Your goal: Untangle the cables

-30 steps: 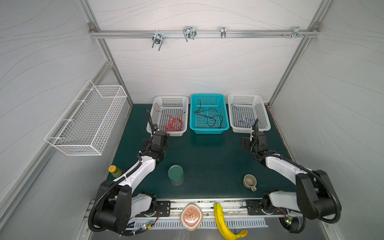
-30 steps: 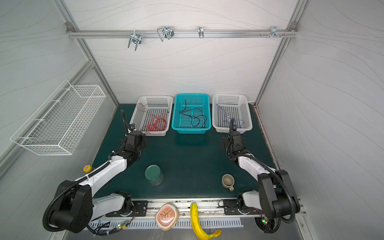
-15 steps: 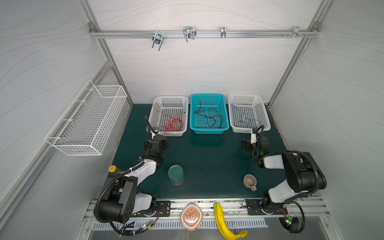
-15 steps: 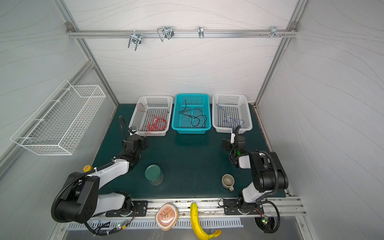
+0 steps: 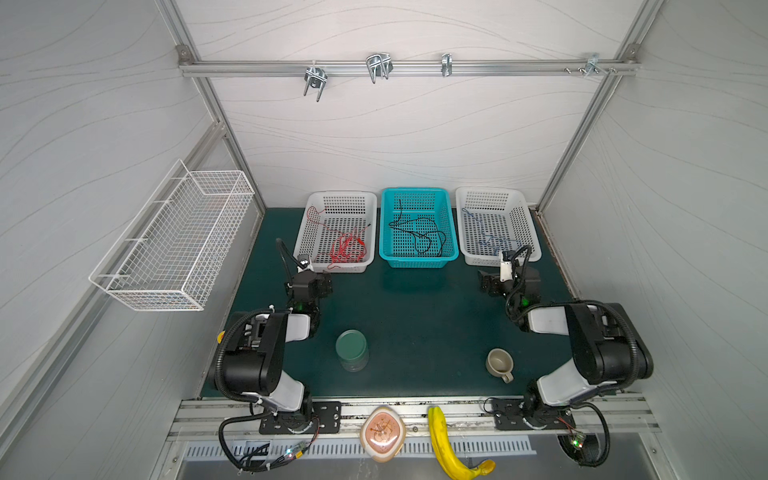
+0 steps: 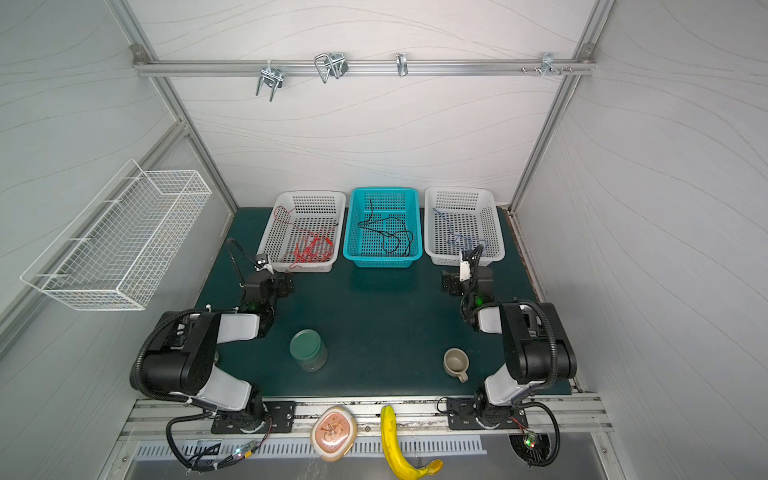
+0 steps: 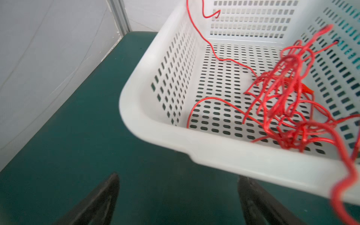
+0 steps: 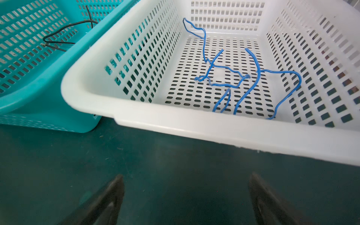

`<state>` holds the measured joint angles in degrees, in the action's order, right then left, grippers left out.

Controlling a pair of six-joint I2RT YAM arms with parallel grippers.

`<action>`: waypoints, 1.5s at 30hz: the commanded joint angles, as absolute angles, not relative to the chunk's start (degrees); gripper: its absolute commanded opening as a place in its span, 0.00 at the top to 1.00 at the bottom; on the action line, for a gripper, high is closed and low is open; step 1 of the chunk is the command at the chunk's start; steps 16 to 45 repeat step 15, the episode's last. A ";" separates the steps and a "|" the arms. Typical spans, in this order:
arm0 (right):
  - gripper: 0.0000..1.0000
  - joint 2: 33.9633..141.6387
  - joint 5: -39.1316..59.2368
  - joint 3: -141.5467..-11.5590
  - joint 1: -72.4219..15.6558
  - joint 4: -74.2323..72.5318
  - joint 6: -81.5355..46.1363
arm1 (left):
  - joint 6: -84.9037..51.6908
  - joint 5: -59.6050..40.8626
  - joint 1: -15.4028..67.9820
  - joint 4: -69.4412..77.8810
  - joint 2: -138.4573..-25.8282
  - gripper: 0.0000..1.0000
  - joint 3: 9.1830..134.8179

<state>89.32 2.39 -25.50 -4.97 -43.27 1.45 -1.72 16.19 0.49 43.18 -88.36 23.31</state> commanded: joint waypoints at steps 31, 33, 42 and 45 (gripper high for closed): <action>0.01 90.14 3.43 -26.27 -4.47 -43.73 1.84 | -3.70 15.73 -0.11 49.22 -88.95 0.00 23.53; 0.01 90.14 3.43 -26.27 -4.47 -43.73 1.84 | -3.70 15.73 -0.11 49.22 -88.95 0.00 23.53; 0.01 90.14 3.43 -26.27 -4.47 -43.73 1.84 | -3.70 15.73 -0.11 49.22 -88.95 0.00 23.53; 0.01 90.14 3.43 -26.27 -4.47 -43.73 1.84 | -3.70 15.73 -0.11 49.22 -88.95 0.00 23.53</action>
